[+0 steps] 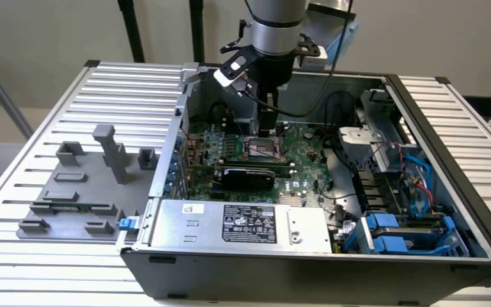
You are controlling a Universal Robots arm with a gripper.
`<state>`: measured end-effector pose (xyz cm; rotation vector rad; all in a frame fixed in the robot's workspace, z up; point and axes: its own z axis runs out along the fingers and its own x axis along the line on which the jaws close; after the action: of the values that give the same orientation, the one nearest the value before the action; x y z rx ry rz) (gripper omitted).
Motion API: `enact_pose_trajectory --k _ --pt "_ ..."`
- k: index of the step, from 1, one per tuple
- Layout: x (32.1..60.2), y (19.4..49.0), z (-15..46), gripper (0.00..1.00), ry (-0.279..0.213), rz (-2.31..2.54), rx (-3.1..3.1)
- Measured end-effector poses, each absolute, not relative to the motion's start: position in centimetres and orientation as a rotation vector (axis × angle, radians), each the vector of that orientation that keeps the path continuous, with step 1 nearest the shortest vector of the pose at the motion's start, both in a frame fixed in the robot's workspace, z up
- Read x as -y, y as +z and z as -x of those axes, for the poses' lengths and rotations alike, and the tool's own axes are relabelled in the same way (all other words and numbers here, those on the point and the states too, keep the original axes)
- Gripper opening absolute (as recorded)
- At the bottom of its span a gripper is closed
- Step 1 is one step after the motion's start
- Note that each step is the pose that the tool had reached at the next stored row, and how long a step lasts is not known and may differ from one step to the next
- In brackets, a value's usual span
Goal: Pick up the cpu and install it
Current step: 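Place the cpu into insertion slot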
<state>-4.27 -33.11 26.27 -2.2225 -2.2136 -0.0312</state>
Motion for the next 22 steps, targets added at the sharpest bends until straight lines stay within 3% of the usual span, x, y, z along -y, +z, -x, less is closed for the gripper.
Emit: enact_pose_trajectory --k 22 --pt "32.6 22.5 4.0 0.55 -0.034 2.232 2.209"
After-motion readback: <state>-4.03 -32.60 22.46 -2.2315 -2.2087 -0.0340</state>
